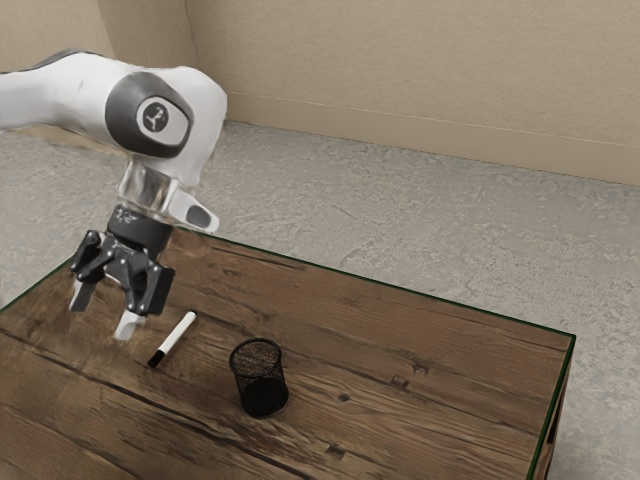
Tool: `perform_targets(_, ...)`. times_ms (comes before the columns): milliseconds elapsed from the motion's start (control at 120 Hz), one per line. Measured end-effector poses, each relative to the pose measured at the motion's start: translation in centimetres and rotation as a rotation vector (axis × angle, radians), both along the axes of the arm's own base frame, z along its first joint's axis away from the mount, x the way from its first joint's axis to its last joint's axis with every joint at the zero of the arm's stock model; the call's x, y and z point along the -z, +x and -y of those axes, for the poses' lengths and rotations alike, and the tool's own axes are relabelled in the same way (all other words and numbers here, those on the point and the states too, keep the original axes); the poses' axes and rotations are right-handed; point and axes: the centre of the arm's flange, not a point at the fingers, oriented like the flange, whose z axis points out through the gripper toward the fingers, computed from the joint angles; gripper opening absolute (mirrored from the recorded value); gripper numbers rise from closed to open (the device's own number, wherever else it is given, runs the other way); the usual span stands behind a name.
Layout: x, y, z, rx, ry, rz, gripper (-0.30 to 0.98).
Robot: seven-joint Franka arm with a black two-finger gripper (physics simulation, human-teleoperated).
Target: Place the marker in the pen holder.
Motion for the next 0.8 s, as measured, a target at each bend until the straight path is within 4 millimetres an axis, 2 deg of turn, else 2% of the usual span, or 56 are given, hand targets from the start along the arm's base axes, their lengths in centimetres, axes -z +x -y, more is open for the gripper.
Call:
perform_targets(25,-3.2,2.9,0.8,0.021,-0.005,0.155,0.67)
perform_targets(67,-6.4,6.7,1.9,0.042,-0.017,0.333,0.67)
perform_targets(100,-8.0,8.4,2.6,0.057,-0.024,0.433,0.67)
perform_targets(133,-8.1,9.5,3.4,0.075,-0.026,0.490,0.67)
perform_targets(167,-5.7,10.2,4.1,0.089,-0.022,0.489,0.67)
perform_targets(200,-0.9,10.6,4.9,0.106,-0.024,0.452,0.67)
perform_targets(225,3.5,10.2,5.1,0.109,-0.036,0.417,0.67)
perform_targets(250,7.1,9.6,4.6,0.098,-0.048,0.397,0.67)
perform_targets(292,12.2,9.0,1.8,0.036,-0.065,0.385,0.67)
perform_targets(317,14.5,9.1,-1.1,-0.026,-0.072,0.394,0.66)
perform_targets(342,16.0,9.4,-4.3,-0.094,-0.076,0.419,0.66)
perform_targets(400,17.5,10.2,-10.9,-0.214,-0.079,0.514,0.67)
perform_targets(450,18.9,11.1,-13.6,-0.246,-0.090,0.592,0.67)
perform_targets(500,20.0,12.1,-13.9,-0.224,-0.107,0.657,0.66)
perform_targets(600,20.1,13.5,-14.0,-0.140,-0.140,0.767,0.49)
perform_targets(800,20.8,14.3,-16.2,0.009,-0.175,0.857,0.30)
